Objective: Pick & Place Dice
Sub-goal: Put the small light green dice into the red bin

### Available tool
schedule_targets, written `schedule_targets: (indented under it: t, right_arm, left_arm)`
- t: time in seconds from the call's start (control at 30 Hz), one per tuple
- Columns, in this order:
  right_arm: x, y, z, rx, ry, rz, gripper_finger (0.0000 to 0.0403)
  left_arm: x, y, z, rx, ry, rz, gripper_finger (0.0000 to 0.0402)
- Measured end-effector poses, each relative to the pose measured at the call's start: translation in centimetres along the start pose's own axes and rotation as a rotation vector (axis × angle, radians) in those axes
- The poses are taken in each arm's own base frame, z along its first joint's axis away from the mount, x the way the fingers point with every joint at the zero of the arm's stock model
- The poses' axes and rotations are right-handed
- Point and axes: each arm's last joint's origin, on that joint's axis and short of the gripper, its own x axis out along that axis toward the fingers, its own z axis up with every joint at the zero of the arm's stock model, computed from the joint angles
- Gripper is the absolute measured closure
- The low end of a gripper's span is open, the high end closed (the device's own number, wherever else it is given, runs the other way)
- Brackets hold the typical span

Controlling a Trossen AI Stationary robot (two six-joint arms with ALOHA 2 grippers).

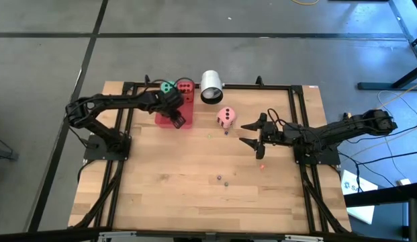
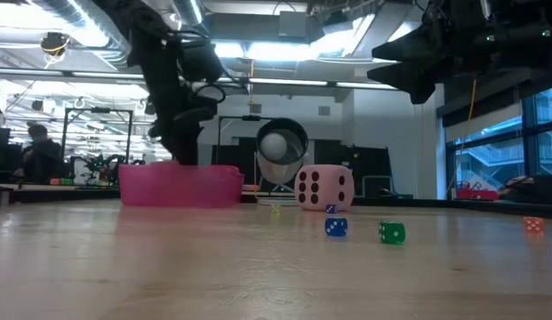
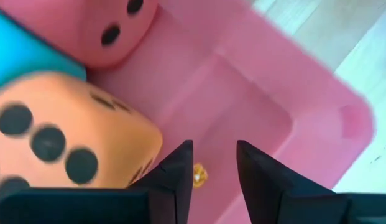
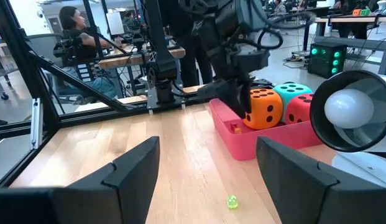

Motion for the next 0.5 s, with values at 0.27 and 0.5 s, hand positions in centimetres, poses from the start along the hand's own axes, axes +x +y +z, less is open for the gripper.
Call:
schedule_targets:
  t: [0.27, 0.5]
  right_arm:
    - [0.0, 0.0, 0.0, -0.019, 0.0, -0.001, 0.0138]
    - [0.0, 0.0, 0.0, -0.027, -0.001, -0.008, 0.0138]
  left_arm:
    - [-1.7, -0.2, 2.2, 0.028, -0.066, -0.012, 0.0291]
    - [-1.9, -0.3, 2.4, 0.025, -0.072, -0.012, 0.0295]
